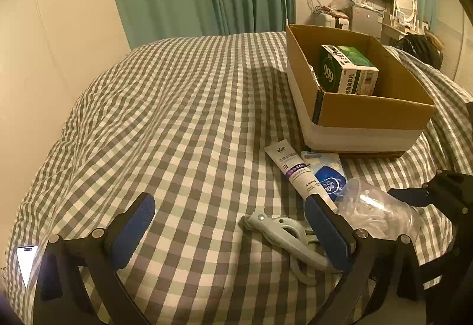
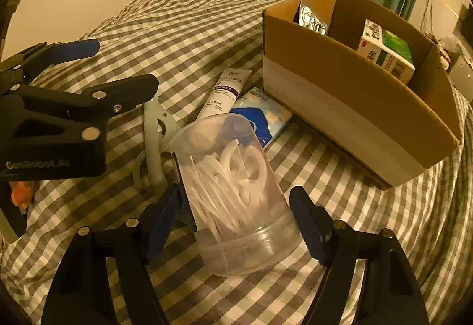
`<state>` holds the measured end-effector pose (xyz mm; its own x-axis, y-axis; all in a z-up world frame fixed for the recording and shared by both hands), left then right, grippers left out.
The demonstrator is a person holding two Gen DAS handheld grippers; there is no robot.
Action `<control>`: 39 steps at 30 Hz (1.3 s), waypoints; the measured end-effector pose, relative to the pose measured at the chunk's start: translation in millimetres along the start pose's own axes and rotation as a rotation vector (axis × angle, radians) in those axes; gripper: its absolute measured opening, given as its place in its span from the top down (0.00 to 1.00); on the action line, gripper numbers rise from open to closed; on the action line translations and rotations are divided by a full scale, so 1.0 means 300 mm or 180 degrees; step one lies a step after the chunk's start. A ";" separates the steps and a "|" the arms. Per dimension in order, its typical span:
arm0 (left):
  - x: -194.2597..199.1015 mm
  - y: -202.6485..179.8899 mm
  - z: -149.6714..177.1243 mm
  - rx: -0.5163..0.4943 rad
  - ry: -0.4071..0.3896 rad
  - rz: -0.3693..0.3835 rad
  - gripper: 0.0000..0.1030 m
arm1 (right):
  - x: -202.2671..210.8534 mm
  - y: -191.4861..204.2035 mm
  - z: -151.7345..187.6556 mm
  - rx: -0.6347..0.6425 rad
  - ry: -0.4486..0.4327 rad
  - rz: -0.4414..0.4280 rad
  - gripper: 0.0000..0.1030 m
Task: Organize objects
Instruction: 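Move both tools back toward the plastic tub and toothpaste tube, then grasp the clear floss-pick tub with the right tool while the left tool grasps the toothpaste tube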
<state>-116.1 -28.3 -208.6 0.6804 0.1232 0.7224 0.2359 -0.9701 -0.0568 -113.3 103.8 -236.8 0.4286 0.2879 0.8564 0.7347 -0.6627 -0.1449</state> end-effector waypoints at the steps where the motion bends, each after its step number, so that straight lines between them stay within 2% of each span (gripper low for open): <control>1: -0.002 0.001 -0.001 0.0004 0.0001 -0.0003 0.00 | 0.003 -0.006 0.000 -0.0022 -0.0003 0.0017 0.29; 6: -0.021 -0.004 -0.006 0.0008 0.0041 0.0002 0.00 | 0.092 -0.080 0.022 -0.0252 -0.0099 0.0316 0.33; 10: -0.035 -0.032 0.002 -0.0060 0.0085 0.0028 0.00 | 0.113 -0.137 0.045 -0.0412 -0.0053 0.0490 0.36; 14: -0.052 -0.069 0.002 -0.0097 0.0131 0.0106 0.00 | 0.087 -0.173 0.066 -0.0532 0.0076 0.0565 0.36; 18: -0.083 -0.101 0.004 -0.0034 0.0264 0.0248 0.00 | 0.055 -0.169 0.087 -0.0502 0.0198 0.0521 0.37; 22: -0.116 -0.123 0.014 -0.0058 0.0350 0.0261 0.02 | 0.016 -0.154 0.110 -0.0456 0.0317 0.0508 0.39; 28: -0.187 -0.152 0.021 -0.0043 0.0552 0.0311 0.18 | 0.015 -0.148 0.112 -0.0449 0.0333 0.0520 0.39; 30: -0.218 -0.166 0.031 -0.0085 0.0649 0.0306 0.29 | 0.015 -0.151 0.112 -0.0460 0.0330 0.0510 0.39; 32: -0.239 -0.180 0.044 -0.0117 0.0735 0.0385 0.47 | 0.009 -0.156 0.114 -0.0482 0.0340 0.0482 0.39; 33: -0.238 -0.184 0.047 -0.0118 0.0744 0.0443 0.52 | -0.002 -0.157 0.121 -0.0510 0.0372 0.0429 0.39; 34: -0.233 -0.189 0.049 -0.0129 0.0758 0.0508 0.65 | -0.012 -0.158 0.128 -0.0532 0.0397 0.0409 0.39; 35: -0.227 -0.193 0.050 -0.0153 0.0760 0.0539 0.71 | -0.017 -0.157 0.123 -0.0533 0.0407 0.0415 0.39; 39: -0.204 -0.189 0.059 -0.0221 0.0733 0.0531 0.74 | 0.006 -0.154 0.106 -0.0513 0.0343 0.0448 0.40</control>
<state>-158.9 22.9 -261.6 0.5286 -0.0821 0.8449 0.0807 -0.9859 -0.1463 -129.8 156.9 -244.1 0.4560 0.1152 0.8825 0.5747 -0.7953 -0.1931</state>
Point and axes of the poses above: each gripper's, at about its wrist camera, not at the fingertips, and x roughly against the way its jaws point, y to its left, z to its underside, the point moved 5 cm from there along -x, roughly the way its jaws point, and after that the axes turned 15 degrees about x, right-handed, at the moved point
